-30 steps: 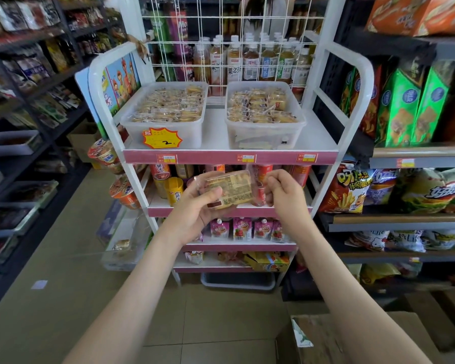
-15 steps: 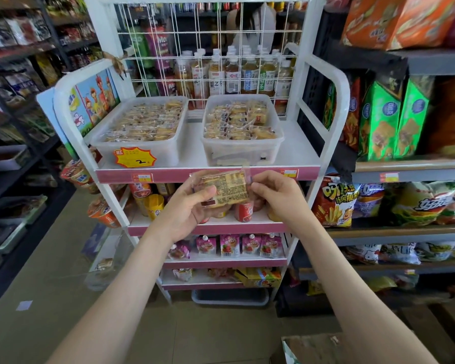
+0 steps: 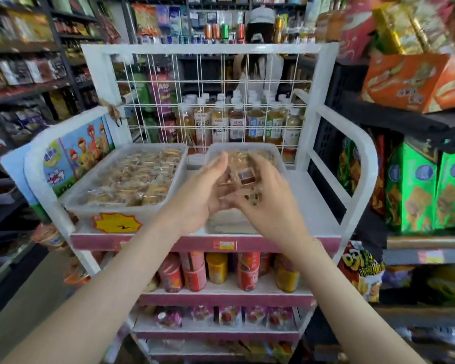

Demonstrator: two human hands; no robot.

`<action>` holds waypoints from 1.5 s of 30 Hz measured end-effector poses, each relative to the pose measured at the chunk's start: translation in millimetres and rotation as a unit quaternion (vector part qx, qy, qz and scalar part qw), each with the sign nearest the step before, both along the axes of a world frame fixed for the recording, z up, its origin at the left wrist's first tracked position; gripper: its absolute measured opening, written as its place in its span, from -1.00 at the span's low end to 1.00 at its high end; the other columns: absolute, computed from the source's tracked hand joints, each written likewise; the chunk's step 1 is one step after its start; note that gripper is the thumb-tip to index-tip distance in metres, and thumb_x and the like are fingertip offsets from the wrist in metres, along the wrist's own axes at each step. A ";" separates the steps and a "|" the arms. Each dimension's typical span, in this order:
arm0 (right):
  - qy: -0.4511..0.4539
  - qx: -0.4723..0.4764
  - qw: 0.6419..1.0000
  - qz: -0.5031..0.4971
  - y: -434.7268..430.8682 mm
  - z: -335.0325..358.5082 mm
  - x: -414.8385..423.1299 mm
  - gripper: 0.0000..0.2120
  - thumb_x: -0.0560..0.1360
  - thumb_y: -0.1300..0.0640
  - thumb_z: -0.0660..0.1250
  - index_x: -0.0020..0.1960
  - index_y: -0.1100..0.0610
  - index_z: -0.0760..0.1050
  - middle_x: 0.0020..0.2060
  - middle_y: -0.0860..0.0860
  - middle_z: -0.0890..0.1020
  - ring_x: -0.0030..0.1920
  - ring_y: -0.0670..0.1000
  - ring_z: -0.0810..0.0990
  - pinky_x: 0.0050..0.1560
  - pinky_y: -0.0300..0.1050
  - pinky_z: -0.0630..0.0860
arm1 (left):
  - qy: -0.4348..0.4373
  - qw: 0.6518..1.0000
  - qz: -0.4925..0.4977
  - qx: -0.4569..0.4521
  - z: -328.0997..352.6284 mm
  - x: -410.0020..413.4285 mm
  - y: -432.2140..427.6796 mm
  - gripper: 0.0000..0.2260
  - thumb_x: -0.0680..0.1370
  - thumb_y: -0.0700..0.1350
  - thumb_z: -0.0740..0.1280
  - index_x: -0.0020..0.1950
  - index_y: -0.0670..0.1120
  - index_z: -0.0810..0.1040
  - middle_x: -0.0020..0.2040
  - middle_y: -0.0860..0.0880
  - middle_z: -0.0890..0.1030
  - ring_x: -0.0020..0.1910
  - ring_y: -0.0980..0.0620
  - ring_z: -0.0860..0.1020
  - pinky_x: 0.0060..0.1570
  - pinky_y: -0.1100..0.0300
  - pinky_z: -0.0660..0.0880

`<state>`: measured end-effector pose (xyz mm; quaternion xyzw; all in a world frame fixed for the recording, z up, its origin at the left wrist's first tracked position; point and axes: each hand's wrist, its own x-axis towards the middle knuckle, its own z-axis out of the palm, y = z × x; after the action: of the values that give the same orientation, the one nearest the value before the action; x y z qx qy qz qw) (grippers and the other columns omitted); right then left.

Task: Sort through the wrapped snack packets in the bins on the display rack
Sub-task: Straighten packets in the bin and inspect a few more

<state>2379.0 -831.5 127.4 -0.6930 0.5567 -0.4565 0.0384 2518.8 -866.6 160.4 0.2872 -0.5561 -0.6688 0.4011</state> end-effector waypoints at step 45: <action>0.244 0.367 0.898 0.010 -128.1 -1.5 -111.3 -0.69 0.54 -0.16 0.24 0.26 -0.15 0.48 0.23 -0.14 0.51 0.35 -0.07 0.30 0.39 0.02 -0.06 | -0.669 0.526 -0.265 -0.453 -37.0 -67.0 -172.7 -0.08 0.42 0.51 0.02 0.55 0.07 -0.33 0.53 0.06 -0.39 0.50 0.09 -0.39 0.49 -0.03 -0.34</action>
<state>2267.8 -959.6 125.9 -0.7251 0.6694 -0.0360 0.1576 2451.8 -1039.3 123.3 0.2698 -0.9400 -0.0138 -0.2085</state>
